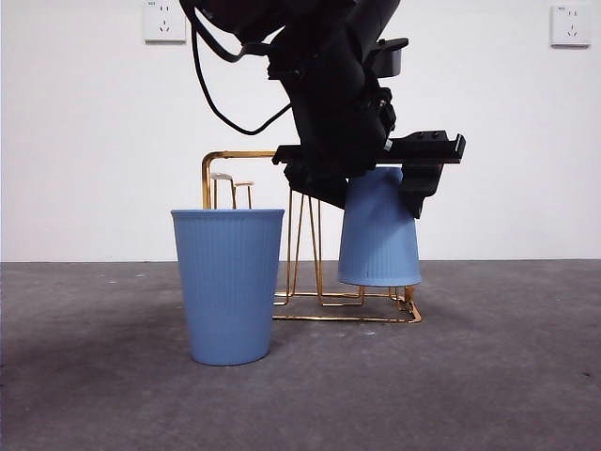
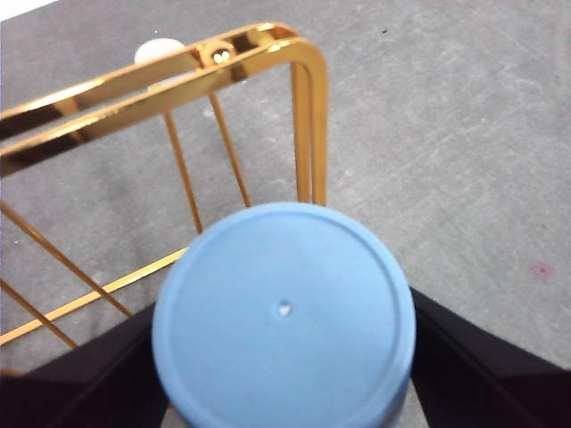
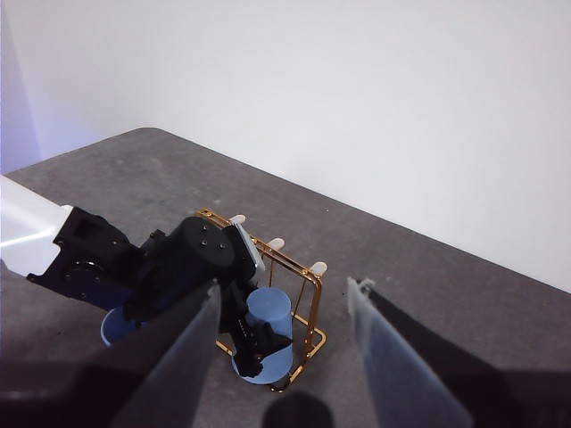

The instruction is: Pick up cup 1,put cup 1 in the cup rack,pick up cup 2,put cup 2 in the cup rack

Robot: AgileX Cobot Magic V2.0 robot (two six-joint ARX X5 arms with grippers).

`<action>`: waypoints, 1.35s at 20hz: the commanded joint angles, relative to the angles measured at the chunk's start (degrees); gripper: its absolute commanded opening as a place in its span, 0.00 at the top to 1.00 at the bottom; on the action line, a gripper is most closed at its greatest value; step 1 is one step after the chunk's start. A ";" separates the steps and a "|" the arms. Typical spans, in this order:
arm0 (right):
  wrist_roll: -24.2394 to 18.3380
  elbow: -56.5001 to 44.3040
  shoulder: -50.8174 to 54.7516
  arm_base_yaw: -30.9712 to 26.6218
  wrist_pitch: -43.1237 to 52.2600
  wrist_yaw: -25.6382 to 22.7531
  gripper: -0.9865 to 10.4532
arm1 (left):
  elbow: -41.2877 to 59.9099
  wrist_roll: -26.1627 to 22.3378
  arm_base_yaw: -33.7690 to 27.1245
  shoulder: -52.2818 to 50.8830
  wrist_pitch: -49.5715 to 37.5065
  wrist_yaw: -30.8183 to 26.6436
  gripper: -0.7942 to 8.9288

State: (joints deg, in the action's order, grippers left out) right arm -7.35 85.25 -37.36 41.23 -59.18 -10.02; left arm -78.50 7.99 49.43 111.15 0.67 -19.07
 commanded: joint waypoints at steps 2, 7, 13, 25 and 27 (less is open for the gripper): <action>-0.17 -0.24 0.09 -0.02 -0.68 0.17 0.70 | 0.07 0.85 -0.50 1.36 0.55 1.84 0.89; -0.17 -0.24 0.09 -0.02 -0.94 0.17 0.70 | -0.07 0.83 -1.18 1.33 0.17 7.45 0.47; -0.15 -0.24 0.09 -0.02 -0.94 0.17 0.70 | -4.79 0.81 -1.18 1.01 8.31 9.01 0.47; -0.17 -0.24 0.09 -0.02 -0.85 0.20 0.70 | -20.55 0.81 -1.25 1.01 33.70 16.55 0.47; -0.17 -0.24 0.09 -0.02 -0.87 0.20 0.70 | -21.88 0.81 -1.25 1.01 36.61 16.57 0.47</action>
State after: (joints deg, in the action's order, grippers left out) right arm -7.35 85.25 -37.36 41.23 -60.45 -10.02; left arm -100.47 8.60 48.05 111.26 37.21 -2.68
